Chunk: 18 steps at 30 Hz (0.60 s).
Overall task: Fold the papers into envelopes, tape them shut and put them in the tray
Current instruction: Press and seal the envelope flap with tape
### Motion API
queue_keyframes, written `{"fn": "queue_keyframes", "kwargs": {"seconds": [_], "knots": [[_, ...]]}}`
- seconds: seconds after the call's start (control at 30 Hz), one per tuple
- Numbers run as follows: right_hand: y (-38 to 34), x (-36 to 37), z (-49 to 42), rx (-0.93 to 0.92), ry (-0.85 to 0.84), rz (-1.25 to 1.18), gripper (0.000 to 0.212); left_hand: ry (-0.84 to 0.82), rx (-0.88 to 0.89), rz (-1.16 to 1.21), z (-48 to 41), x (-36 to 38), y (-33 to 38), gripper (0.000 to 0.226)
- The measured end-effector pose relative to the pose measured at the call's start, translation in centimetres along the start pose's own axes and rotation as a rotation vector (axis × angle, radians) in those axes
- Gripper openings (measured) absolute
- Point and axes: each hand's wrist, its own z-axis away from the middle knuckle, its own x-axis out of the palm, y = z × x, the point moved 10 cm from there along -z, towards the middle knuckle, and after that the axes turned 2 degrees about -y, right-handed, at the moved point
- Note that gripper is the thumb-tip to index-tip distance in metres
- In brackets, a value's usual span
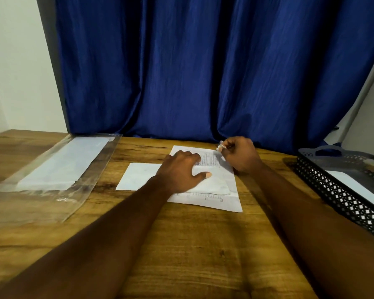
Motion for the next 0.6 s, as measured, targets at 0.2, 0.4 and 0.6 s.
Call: {"fn": "queue_keyframes", "kwargs": {"seconds": [0.2, 0.4, 0.6], "knots": [[2.1, 0.6, -3.4, 0.002, -0.033, 0.223, 0.016, -0.058, -0.001, -0.072, -0.6, 0.6, 0.5, 0.072], [3.3, 1.6, -4.7, 0.079, -0.078, 0.230, 0.007, -0.058, -0.007, -0.075, -1.1, 0.7, 0.4, 0.071], [3.3, 1.0, -3.7, 0.048, -0.009, 0.279, 0.008, -0.065, -0.011, -0.050, -1.2, 1.0, 0.3, 0.069]]}}
